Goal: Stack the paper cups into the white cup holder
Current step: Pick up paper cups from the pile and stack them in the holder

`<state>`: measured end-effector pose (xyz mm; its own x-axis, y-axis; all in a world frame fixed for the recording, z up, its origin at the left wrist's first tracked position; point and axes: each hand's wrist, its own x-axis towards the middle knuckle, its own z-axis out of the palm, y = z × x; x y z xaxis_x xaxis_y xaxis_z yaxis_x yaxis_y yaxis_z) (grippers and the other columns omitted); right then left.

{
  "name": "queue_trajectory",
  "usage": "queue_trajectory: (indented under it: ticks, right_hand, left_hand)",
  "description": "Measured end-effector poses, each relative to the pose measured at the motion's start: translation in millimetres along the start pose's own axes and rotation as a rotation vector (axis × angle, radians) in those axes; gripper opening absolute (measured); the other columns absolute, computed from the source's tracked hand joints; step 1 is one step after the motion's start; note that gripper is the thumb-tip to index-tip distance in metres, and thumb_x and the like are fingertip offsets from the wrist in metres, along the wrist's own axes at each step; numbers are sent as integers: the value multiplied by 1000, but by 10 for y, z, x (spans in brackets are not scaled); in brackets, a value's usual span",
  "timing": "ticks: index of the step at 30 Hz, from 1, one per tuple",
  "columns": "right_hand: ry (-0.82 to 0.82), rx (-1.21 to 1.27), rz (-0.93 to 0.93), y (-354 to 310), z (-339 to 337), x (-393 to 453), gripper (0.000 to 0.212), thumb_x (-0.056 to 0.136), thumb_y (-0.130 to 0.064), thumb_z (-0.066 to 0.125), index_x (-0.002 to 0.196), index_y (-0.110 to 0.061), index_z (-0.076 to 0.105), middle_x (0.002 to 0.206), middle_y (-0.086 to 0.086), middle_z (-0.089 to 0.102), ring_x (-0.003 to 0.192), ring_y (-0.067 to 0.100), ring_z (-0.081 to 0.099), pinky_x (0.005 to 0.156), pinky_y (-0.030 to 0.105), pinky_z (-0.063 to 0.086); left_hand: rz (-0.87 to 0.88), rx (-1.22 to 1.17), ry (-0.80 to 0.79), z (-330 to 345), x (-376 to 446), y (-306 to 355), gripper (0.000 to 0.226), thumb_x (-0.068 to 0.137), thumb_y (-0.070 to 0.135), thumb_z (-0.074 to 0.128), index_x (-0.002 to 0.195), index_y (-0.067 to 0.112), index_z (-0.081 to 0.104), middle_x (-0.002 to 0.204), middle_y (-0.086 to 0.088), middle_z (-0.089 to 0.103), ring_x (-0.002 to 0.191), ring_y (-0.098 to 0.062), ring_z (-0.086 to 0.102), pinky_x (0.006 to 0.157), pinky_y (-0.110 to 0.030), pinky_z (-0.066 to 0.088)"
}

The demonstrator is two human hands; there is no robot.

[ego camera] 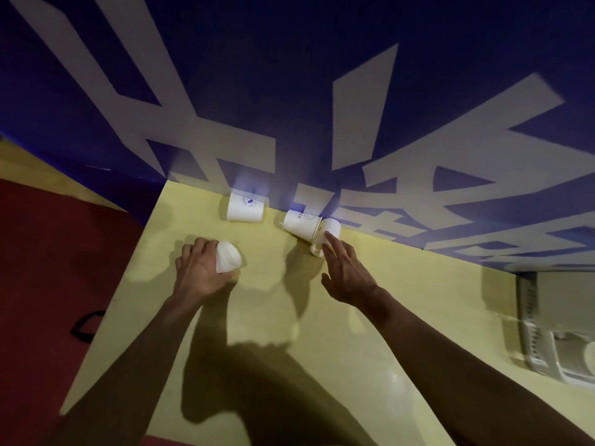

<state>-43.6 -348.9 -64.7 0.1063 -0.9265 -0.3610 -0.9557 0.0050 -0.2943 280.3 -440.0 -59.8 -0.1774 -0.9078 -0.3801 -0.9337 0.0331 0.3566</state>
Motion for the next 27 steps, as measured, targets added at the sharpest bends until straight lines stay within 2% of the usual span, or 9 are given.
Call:
queue_trajectory:
  ticks: [3, 6, 8, 12, 15, 18, 21, 24, 27]
  right_hand:
    - [17, -27, 14, -21, -47, -7, 66, 94, -15, 60, 152, 3, 34, 168, 19, 14, 141, 49, 31, 97, 59, 52]
    - [49, -38, 38, -17, -152, -44, 70, 99, -27, 58, 157, -3, 27, 168, 14, 16, 142, 42, 31, 104, 54, 49]
    - [84, 1, 75, 3, -259, -120, 74, 96, -39, 63, 155, -6, 33, 163, 9, 30, 137, 36, 38, 103, 51, 49]
    - [155, 24, 152, 87, -411, -493, 77, 82, -61, 73, 139, -14, 52, 142, 1, 52, 119, 27, 53, 90, 42, 53]
    - [224, 111, 197, 176, -412, -925, 70, 79, -60, 75, 129, -17, 54, 131, -1, 54, 108, 26, 56, 76, 37, 53]
    - [300, 225, 222, 292, -397, -1409, 63, 81, -62, 67, 124, -21, 47, 122, -3, 52, 99, 25, 57, 64, 32, 45]
    - [352, 333, 233, 484, -365, -1892, 64, 83, -65, 60, 128, -24, 39, 122, -6, 53, 99, 23, 60, 65, 38, 53]
    - [388, 383, 225, 772, -320, -2356, 72, 87, -59, 61, 145, -28, 32, 136, -4, 49, 111, 22, 59, 72, 46, 60]
    - [399, 383, 233, 1116, -312, -2833, 70, 88, -56, 61, 147, -29, 36, 137, -2, 48, 112, 23, 58, 75, 43, 60]
  left_hand:
    - [-18, -108, -38, 35, -265, 111, 90, 59, 66, 78, 132, 20, 53, 128, -5, 52, 118, -30, 45, 95, -44, 38]
    - [-8, -220, -32, 122, -548, 259, 95, 64, 64, 83, 140, 25, 44, 134, -5, 53, 123, -29, 49, 101, -44, 41]
    - [-8, -298, -50, 128, -727, 414, 99, 68, 57, 84, 149, 31, 34, 139, -2, 49, 125, -28, 50, 101, -41, 45]
    - [113, -245, -118, 159, -1004, 735, 90, 74, 49, 76, 150, 42, 27, 133, 6, 45, 115, -23, 56, 91, -37, 49]
    - [196, -180, -139, 246, -1129, 995, 86, 77, 47, 74, 149, 42, 27, 131, 8, 44, 113, -22, 58, 89, -38, 53]
    - [256, -128, -143, 304, -1241, 1336, 80, 79, 48, 72, 147, 39, 31, 129, 9, 42, 113, -21, 57, 87, -39, 54]
    - [338, -109, -142, 373, -1367, 1700, 72, 80, 45, 73, 141, 36, 37, 128, 10, 41, 114, -20, 54, 87, -36, 52]
    - [393, -108, -127, 487, -1526, 2084, 69, 81, 43, 73, 140, 33, 38, 130, 10, 41, 119, -17, 48, 92, -35, 49]
    - [434, -115, -121, 644, -1758, 2539, 68, 81, 44, 72, 139, 35, 37, 133, 12, 41, 120, -16, 46, 95, -34, 47]
